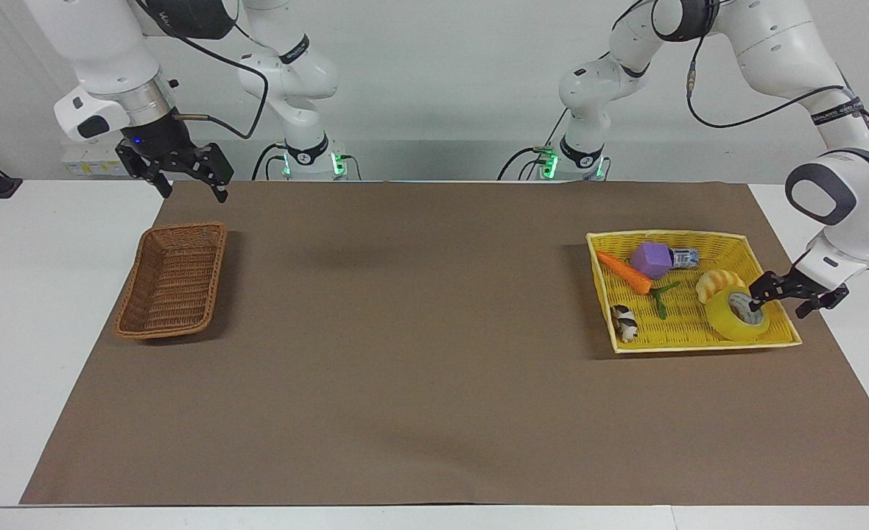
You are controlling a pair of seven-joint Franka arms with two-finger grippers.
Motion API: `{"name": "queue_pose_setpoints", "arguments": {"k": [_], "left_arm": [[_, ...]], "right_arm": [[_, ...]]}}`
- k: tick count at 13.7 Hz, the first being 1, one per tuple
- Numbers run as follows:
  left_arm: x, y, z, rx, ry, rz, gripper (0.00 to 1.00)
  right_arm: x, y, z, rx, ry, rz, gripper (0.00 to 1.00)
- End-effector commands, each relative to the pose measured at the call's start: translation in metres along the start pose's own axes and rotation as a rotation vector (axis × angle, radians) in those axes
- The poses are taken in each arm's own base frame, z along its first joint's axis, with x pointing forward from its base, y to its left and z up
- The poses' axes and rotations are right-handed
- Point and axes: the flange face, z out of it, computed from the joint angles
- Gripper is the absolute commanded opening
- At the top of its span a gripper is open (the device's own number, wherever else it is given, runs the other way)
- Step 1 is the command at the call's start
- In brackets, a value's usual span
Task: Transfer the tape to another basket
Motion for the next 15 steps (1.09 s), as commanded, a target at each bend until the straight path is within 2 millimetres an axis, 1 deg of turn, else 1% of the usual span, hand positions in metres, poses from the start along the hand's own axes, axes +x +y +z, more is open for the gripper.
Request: {"name": "queue_pose_setpoints", "arguments": {"k": [1,2,3,4,5,6,7,9,10,11,13,14,15], "left_arm": [[-0.012,0.005,0.013,-0.012,-0.001,0.001,1.00],[-0.015,0.007,0.020,-0.016,-0.008,0.000,1.00],[-0.015,0.005,0.023,-0.017,-0.009,-0.002,1.00],[-0.016,0.005,0.026,-0.019,-0.012,-0.004,1.00],[-0.018,0.006,0.033,-0.025,-0.021,-0.006,0.97],[-0.020,0.007,0.038,-0.024,-0.021,-0.010,0.90],[-0.021,0.007,0.038,-0.028,-0.026,-0.011,0.71],[-0.025,0.002,0.037,-0.030,-0.031,-0.020,0.09],[-0.025,0.001,0.036,-0.030,-0.030,-0.019,0.00],[-0.024,0.002,0.035,-0.033,-0.034,-0.014,0.00],[-0.011,0.008,0.019,-0.029,-0.022,0.005,0.00],[-0.005,0.014,0.006,-0.036,-0.026,0.017,0.00],[0.000,0.017,-0.014,-0.036,-0.022,0.023,0.00]], "right_arm": [[-0.015,-0.002,0.004,0.002,-0.010,-0.031,1.00],[-0.016,-0.006,0.004,0.020,-0.013,-0.036,1.00],[-0.016,-0.010,0.005,0.077,-0.019,-0.039,1.00],[-0.018,-0.016,0.009,0.108,-0.029,-0.060,1.00],[-0.019,-0.024,0.011,0.110,-0.032,-0.095,1.00],[-0.022,-0.041,0.013,0.117,-0.037,-0.142,1.00],[-0.024,-0.050,0.016,0.137,-0.044,-0.154,1.00],[-0.022,-0.061,0.029,0.234,-0.044,-0.183,1.00],[-0.021,-0.064,0.034,0.255,-0.042,-0.199,1.00],[-0.020,-0.064,0.040,0.259,-0.053,-0.206,1.00],[-0.020,-0.069,0.056,0.307,-0.076,-0.242,1.00],[-0.019,-0.069,0.066,0.314,-0.072,-0.259,1.00],[-0.018,-0.069,0.071,0.320,-0.060,-0.258,1.00]]}}
